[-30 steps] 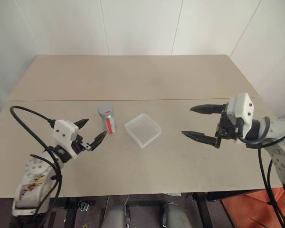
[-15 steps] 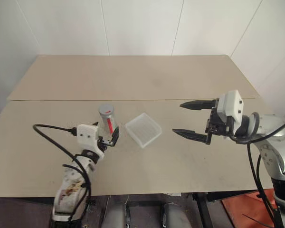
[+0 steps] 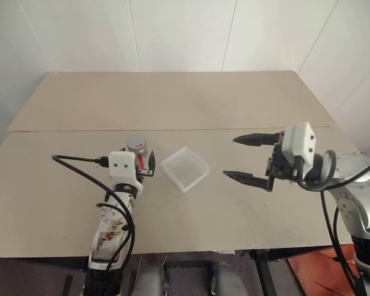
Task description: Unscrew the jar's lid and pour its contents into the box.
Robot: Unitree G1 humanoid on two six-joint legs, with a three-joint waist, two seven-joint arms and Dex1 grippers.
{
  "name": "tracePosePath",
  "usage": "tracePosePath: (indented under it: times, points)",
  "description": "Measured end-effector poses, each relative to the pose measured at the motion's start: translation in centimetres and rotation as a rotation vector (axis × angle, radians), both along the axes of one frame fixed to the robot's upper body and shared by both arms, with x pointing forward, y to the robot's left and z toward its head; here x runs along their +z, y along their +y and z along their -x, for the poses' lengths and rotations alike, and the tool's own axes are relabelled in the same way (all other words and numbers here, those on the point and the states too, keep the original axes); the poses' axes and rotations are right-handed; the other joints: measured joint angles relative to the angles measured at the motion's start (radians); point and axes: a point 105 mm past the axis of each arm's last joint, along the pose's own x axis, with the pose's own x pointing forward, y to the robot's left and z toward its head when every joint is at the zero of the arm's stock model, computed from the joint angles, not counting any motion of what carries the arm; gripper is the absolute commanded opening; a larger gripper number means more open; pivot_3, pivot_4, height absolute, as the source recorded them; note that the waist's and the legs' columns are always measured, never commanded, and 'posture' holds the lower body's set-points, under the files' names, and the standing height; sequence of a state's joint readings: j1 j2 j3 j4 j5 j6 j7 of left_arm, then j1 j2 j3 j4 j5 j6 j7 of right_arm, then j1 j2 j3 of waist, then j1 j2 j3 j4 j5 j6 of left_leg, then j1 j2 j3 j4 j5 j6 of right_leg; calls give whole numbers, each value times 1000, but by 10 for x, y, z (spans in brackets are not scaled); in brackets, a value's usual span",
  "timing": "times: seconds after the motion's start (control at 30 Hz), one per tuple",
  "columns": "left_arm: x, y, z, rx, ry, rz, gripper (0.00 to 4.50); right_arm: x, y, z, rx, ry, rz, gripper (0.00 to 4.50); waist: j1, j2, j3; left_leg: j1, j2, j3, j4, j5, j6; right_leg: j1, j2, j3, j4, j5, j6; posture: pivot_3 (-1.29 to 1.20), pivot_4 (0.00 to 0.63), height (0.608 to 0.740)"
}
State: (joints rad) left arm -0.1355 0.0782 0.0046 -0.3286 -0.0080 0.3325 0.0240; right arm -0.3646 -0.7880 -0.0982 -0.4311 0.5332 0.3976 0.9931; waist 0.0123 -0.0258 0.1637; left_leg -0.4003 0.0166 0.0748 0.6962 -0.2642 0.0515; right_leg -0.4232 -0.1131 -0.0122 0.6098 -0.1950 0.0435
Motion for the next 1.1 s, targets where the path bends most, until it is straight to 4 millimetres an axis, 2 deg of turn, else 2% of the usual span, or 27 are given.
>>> tracePosePath:
  times: [0.3, 0.4, 0.53, 0.9, 1.03, 1.1]
  points:
    - [-1, -9, -20, 69, 0, 36, 4473, 2, -3, 3, -11, -21, -6, 4500, 1, 0, 0, -1, -1, -1, 0, 0, 0, 0, 0, -1, 0, 0, 0, 0, 150, 740]
    - [-2, -12, -29, 85, 2, 37, 3855, 4, -3, 4, -8, -32, -8, 4500, 1, 0, 0, -1, -1, -1, 1, 0, 0, 0, 0, -1, 0, 0, 0, 0, 150, 740]
    - [-2, -14, -34, 92, -7, 46, 2644, 5, -2, 6, -3, -40, -11, 4500, 0, 0, 0, -1, -1, -1, 0, 0, 0, 0, 0, -1, -1, 0, 0, 0, 150, 740]
    - [0, -11, -39, 29, -17, 30, 2623, 11, 3, 13, 26, -55, -72, 4500, 1, 0, 0, -2, -1, -2, 1, 0, 0, 0, 0, -1, 0, 0, 0, 0, 150, 740]
    - [7, -6, -40, -100, -12, 30, 2623, 15, 9, 14, 34, -66, -119, 4500, -2, 0, 0, -2, -1, -2, 1, 0, 0, -1, 0, -2, 0, 0, 0, 0, 150, 740]
    - [17, 6, -39, -250, 16, 5, 2623, 18, 15, 12, 38, -59, -130, 4500, -11, 0, 0, -2, 0, -2, 0, 0, -1, -2, 1, -1, 1, 0, 0, 0, 150, 740]
